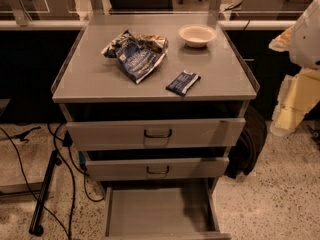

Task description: Place rxbar blueberry into bottom drawer

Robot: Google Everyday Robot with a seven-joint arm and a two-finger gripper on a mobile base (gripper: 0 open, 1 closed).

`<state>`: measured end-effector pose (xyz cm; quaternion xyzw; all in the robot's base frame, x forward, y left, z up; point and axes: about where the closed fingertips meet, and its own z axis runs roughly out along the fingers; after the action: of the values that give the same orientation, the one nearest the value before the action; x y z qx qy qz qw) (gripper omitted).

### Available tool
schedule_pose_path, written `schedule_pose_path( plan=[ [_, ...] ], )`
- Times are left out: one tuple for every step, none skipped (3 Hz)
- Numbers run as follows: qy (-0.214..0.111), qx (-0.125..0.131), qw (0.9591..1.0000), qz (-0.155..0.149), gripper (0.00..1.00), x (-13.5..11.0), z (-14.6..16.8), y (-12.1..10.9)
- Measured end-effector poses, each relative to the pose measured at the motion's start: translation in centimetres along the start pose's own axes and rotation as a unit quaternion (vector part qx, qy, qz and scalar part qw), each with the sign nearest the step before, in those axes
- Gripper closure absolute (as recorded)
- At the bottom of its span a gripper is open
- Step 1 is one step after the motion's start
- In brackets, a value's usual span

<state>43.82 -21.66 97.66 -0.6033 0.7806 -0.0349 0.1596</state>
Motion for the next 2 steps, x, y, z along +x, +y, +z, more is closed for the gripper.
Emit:
schedule_pose_path(
  plan=[
    [-0.007,0.006,1.0,0.003,0.0,-0.4,0.0,-0.2],
    [-0.025,0.01,0.9992,0.029,0.0,-1.6,0.9,-1.4]
  ],
)
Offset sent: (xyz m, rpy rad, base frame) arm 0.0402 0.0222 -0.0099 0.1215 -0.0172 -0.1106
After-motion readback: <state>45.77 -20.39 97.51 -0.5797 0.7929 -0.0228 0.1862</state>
